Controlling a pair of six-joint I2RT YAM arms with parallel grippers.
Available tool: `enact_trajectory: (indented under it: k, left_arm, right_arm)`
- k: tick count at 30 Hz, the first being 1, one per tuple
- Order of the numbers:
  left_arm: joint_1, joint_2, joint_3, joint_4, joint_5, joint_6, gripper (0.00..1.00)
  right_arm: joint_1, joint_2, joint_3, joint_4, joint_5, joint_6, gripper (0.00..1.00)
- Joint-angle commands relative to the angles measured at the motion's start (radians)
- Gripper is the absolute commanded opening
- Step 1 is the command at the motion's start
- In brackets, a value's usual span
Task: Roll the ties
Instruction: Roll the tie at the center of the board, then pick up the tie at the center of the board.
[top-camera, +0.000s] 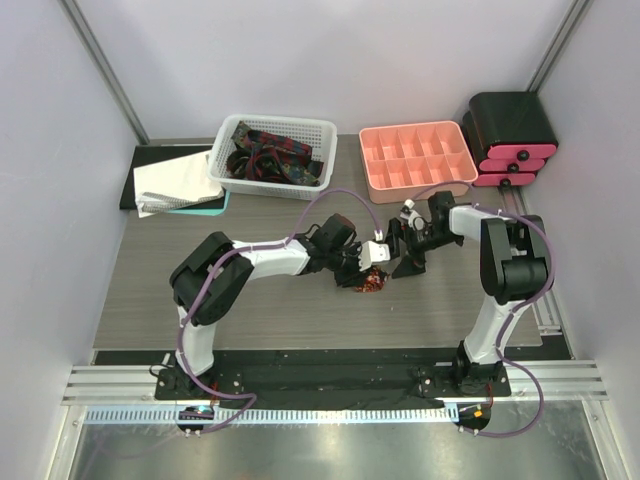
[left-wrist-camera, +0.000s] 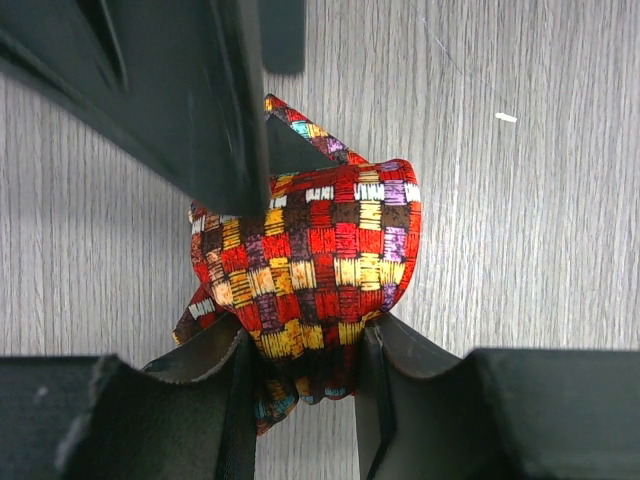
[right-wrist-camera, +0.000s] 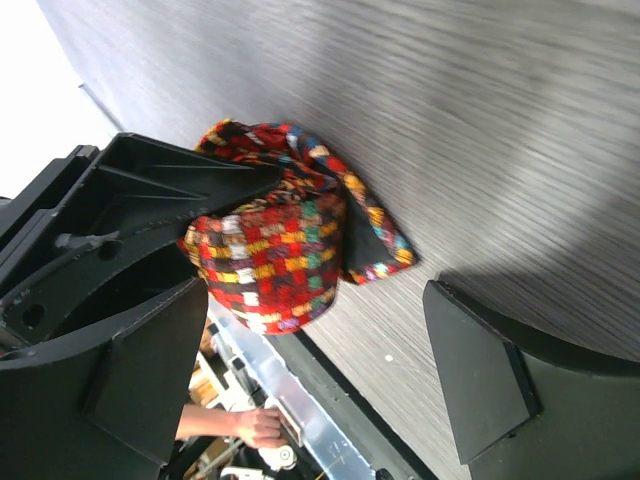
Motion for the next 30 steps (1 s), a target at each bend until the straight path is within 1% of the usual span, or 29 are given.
enact_trajectory:
  k: [1,2,7,8,9,10,12,14,17,19,20,22,23,25,26,28,30]
  left_arm:
    - [-0.006,0.056,-0.009,-0.110,-0.068,0.020,0.15]
    - [-0.006,0.056,-0.009,-0.110,-0.068,0.020,0.15]
    - [-0.005,0.059,-0.010,-0.112,-0.065,0.017,0.16]
    - [-0.006,0.062,-0.009,-0.112,-0.065,0.015,0.16]
    - [-0.006,0.063,-0.006,-0.112,-0.068,0.014,0.16]
    - [-0.006,0.065,-0.004,-0.112,-0.071,0.017,0.16]
    - [-0.006,0.071,0.002,-0.113,-0.074,0.011,0.16]
    - [-0.005,0.074,0.006,-0.115,-0.074,0.002,0.17]
    - [-0.006,0.083,0.016,-0.115,-0.065,-0.014,0.17]
    - [-0.006,0.091,0.020,-0.113,-0.063,-0.020,0.17]
    - [-0.006,0.094,0.020,-0.110,-0.063,-0.025,0.17]
    - [-0.005,0.105,0.028,-0.110,-0.065,-0.026,0.17]
    - [-0.005,0.103,0.031,-0.110,-0.066,-0.034,0.17]
    - [-0.005,0.103,0.033,-0.109,-0.065,-0.034,0.18]
    - [-0.005,0.099,0.031,-0.107,-0.063,-0.035,0.18]
    - [-0.003,0.096,0.029,-0.106,-0.066,-0.038,0.20]
    - [0.000,0.077,0.026,-0.104,-0.063,-0.052,0.34]
  right_arm:
    - [0.037,0.067,-0.045,0.089,0.040,0.014,0.92]
    - [0.035,0.073,-0.048,0.110,0.028,0.020,0.87]
    - [0.038,0.061,-0.067,0.142,0.001,0.038,0.73]
    - [0.037,0.048,-0.070,0.162,-0.003,0.050,0.68]
    - [0.038,0.044,-0.074,0.172,-0.003,0.055,0.65]
    - [0.037,0.036,-0.084,0.188,-0.005,0.058,0.59]
    - [0.037,0.022,-0.093,0.202,-0.014,0.074,0.54]
    - [0.038,0.013,-0.104,0.218,-0.022,0.080,0.49]
    - [0.047,0.010,-0.119,0.241,-0.026,0.095,0.50]
    - [0.053,0.012,-0.133,0.256,-0.034,0.109,0.49]
    - [0.057,0.012,-0.139,0.274,-0.035,0.116,0.41]
    - [0.057,0.007,-0.153,0.294,-0.042,0.136,0.30]
    - [0.060,0.004,-0.153,0.308,-0.045,0.141,0.19]
    - [0.060,0.004,-0.150,0.313,-0.048,0.149,0.05]
    - [0.060,0.004,-0.148,0.317,-0.052,0.153,0.01]
    - [0.058,0.001,-0.147,0.316,-0.054,0.166,0.01]
    - [0.058,-0.021,-0.151,0.314,-0.052,0.172,0.01]
